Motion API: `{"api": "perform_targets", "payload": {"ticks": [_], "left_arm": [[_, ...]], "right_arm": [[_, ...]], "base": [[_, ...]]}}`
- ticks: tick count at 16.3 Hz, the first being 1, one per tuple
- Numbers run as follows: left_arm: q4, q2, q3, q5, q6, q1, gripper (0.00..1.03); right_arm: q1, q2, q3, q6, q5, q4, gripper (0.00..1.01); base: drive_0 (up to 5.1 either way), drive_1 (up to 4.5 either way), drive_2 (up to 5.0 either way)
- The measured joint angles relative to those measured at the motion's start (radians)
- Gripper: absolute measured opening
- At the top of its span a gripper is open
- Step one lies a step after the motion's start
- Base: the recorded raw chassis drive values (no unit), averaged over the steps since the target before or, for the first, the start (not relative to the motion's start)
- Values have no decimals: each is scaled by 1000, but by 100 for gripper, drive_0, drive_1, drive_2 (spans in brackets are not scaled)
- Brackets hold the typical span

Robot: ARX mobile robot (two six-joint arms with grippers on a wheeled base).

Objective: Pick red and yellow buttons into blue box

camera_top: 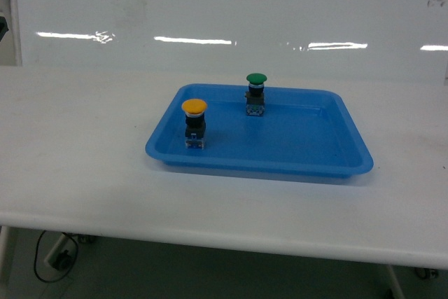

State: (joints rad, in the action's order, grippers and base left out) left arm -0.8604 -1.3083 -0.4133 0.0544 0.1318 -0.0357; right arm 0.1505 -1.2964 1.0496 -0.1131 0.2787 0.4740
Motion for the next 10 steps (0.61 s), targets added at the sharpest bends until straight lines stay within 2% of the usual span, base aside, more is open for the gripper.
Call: {"api": "perform_targets", "payload": {"ticks": [3, 10], "left_arm": [[0, 0, 0, 0, 0, 0, 98], [0, 0, 0, 0, 0, 0, 98]], "right_arm": [[-1, 88, -65, -25, -11, -28, 29], [-14, 140, -87, -29, -6, -39, 28]], "base": [[0, 0, 0], [0, 0, 0]]}}
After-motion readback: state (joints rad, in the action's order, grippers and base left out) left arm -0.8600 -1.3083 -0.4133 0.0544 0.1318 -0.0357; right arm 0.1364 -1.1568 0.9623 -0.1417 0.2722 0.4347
